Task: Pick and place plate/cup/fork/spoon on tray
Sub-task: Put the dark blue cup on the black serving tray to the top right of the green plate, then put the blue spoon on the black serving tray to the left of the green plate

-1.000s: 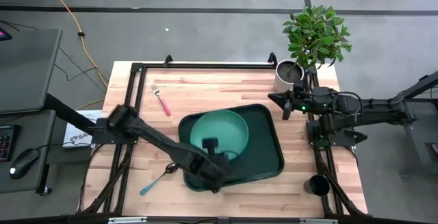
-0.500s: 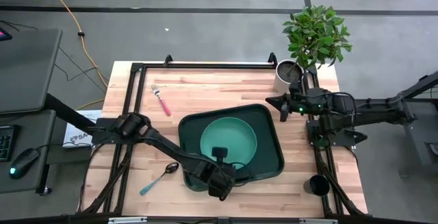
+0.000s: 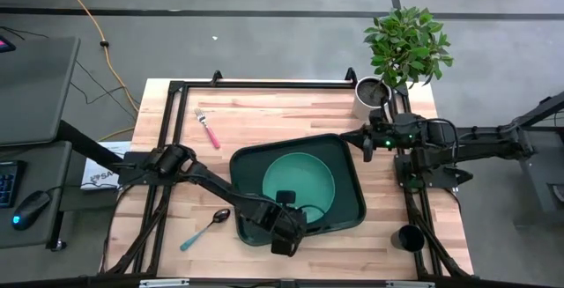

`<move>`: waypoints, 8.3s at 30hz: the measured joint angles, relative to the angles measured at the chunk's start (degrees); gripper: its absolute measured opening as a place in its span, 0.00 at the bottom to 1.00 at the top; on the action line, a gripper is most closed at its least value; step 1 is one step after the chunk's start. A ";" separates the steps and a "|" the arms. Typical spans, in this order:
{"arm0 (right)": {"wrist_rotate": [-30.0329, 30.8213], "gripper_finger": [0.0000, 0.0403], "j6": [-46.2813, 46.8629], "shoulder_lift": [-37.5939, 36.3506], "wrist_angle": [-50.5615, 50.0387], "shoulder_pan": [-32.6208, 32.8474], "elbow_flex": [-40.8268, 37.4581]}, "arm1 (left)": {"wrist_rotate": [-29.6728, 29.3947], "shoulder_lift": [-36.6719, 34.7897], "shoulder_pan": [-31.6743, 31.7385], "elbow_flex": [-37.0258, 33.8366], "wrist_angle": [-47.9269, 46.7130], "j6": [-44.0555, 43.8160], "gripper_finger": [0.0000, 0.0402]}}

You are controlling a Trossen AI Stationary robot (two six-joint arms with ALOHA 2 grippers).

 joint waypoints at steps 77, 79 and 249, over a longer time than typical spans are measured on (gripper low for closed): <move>-15.77 0.03 54.92 33.34 -46.65 65.12 15.50 | -5.36 -55.73 1.40 -31.79 43.51 -7.20 0.50; -14.75 0.03 54.94 30.53 -46.41 64.67 15.74 | -5.40 -55.73 1.40 -31.79 43.51 -7.19 0.50; 5.40 0.58 -15.72 11.63 6.43 12.50 13.35 | 13.36 -36.50 -21.11 -29.12 -23.06 -73.54 0.50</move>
